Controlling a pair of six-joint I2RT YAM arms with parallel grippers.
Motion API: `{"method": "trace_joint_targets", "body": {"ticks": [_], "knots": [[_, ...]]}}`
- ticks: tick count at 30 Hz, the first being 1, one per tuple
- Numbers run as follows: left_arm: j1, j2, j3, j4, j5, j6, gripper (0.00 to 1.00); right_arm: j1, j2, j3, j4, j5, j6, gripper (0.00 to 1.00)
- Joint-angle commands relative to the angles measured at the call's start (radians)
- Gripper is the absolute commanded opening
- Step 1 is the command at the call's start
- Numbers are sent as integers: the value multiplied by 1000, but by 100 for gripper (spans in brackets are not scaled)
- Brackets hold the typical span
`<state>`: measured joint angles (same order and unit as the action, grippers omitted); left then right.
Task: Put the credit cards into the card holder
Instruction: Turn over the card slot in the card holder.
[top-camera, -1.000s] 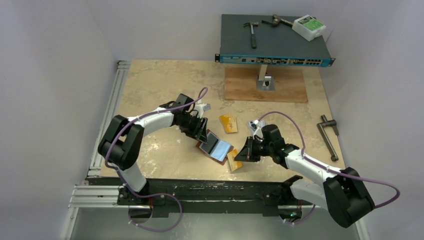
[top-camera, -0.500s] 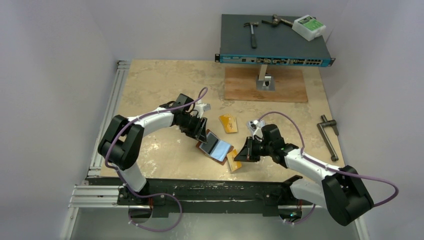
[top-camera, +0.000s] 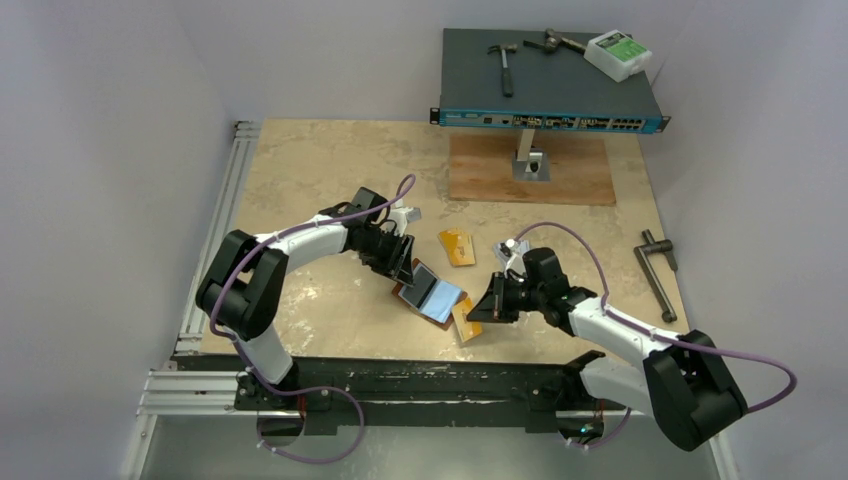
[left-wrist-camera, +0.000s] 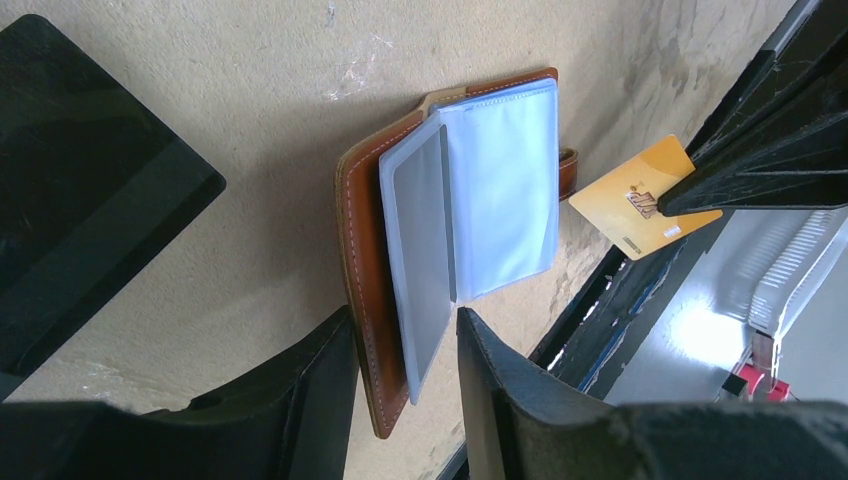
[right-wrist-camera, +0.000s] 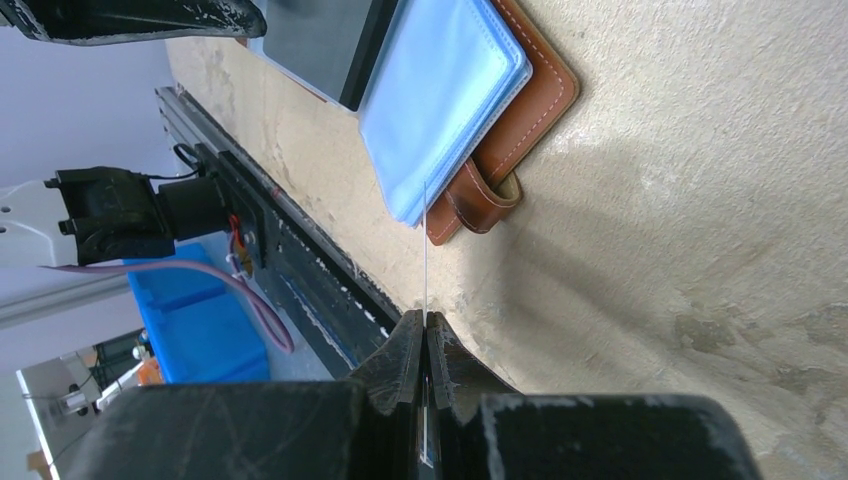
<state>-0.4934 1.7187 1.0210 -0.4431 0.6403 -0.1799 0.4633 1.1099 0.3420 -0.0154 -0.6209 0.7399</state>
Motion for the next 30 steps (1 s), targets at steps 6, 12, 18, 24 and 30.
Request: {"method": "trace_joint_targets", "body": {"ticks": [6, 12, 18, 24, 30], "knots": [[-4, -5, 38, 0, 22, 10, 39, -7, 31, 17, 64, -28, -8, 0], [-3, -4, 43, -2, 24, 8, 39, -7, 34, 5, 65, -27, -10, 0], [-4, -5, 44, -3, 23, 8, 39, -7, 39, 2, 63, -29, -15, 0], [-3, -5, 44, -3, 25, 7, 38, -7, 44, 0, 58, -31, -22, 0], [-4, -3, 45, -2, 26, 8, 38, -7, 41, 0, 48, -33, -28, 0]]}}
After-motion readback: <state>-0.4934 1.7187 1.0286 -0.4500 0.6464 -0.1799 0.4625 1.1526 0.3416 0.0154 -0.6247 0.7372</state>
